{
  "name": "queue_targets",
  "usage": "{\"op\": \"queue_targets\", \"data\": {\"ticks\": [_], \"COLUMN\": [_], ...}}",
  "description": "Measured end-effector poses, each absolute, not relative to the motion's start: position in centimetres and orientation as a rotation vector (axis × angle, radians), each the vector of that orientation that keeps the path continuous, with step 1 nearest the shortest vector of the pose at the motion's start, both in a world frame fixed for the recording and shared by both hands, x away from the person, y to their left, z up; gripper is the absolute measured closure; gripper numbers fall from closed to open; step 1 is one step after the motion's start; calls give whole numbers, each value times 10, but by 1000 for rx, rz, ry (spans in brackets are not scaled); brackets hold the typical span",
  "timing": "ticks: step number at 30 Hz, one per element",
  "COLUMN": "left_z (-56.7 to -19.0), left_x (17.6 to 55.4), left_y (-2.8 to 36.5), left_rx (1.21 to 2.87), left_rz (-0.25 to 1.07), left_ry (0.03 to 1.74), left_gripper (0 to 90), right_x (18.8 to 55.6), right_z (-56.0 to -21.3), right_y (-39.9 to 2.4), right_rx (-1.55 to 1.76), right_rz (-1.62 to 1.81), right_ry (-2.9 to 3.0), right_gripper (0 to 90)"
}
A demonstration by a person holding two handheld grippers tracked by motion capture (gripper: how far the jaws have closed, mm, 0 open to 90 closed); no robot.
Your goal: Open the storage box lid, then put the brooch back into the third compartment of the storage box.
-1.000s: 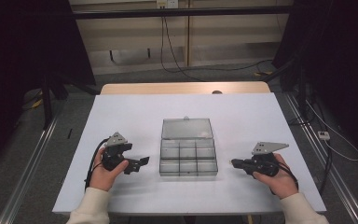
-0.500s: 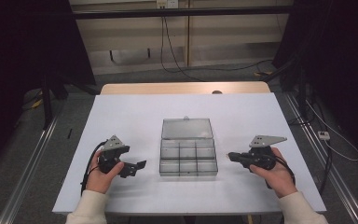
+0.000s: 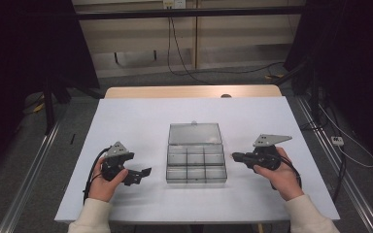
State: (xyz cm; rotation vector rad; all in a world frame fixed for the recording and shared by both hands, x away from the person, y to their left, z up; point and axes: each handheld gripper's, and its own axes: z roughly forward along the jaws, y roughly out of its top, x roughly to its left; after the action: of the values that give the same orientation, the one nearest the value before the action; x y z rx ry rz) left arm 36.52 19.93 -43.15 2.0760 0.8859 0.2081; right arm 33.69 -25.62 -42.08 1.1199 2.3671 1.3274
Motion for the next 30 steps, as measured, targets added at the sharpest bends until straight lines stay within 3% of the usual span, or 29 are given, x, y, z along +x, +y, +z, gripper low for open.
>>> {"op": "queue_targets", "data": {"ticks": [30], "left_z": [-432], "left_x": [364], "left_y": [203], "left_rx": [2087], "left_rz": [199], "left_ry": [893], "left_gripper": [67], "right_x": [358], "right_z": [-407], "right_y": [-242], "right_rx": [1094], "right_rz": [1341], "right_ry": [2345], "right_gripper": [900]}}
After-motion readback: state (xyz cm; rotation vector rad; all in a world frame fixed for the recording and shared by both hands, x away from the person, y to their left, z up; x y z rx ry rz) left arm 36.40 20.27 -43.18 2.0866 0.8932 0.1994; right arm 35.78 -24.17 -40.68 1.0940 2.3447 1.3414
